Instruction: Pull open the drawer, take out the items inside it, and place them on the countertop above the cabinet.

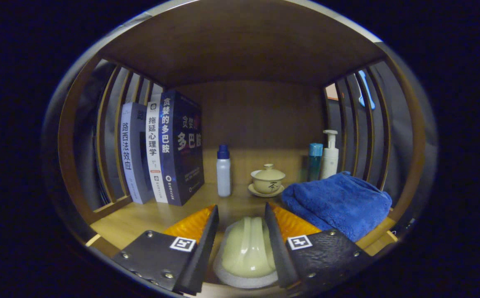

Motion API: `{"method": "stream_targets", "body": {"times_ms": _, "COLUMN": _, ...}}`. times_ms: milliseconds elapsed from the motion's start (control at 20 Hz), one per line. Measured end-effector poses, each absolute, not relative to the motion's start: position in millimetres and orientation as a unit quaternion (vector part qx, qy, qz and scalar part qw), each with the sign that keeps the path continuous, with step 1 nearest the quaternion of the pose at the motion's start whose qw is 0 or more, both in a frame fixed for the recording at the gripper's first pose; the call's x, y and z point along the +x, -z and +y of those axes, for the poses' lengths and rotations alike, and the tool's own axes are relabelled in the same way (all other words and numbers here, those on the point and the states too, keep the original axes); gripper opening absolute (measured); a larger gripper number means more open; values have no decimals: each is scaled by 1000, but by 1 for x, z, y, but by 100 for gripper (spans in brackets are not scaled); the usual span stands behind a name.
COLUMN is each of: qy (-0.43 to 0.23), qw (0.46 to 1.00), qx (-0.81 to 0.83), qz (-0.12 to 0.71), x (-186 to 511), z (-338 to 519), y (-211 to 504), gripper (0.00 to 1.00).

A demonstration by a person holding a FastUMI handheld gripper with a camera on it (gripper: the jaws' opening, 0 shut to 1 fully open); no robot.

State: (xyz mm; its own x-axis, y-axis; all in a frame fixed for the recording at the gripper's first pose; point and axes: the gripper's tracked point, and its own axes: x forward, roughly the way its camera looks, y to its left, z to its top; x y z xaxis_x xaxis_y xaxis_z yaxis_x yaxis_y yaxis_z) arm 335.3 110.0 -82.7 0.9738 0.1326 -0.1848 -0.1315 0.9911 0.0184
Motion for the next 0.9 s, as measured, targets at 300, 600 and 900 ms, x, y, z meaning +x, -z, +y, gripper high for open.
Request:
{"method": "stream_targets", "body": {"times_ms": 300, "qy": -67, "qw": 994, "qx": 2, "qz": 87, "x": 334, "z": 111, "y": 80, "gripper": 76}}
{"method": "stream_targets", "body": {"times_ms": 600, "qy": -68, "qw": 995, "qx": 8, "qz": 75, "x": 331, "z": 109, "y": 74, "gripper": 81}}
{"method": "stream_targets", "body": {"times_ms": 900, "qy": -61, "qw": 996, "qx": 43, "qz": 48, "x": 325, "z": 101, "y": 60, "gripper": 93}}
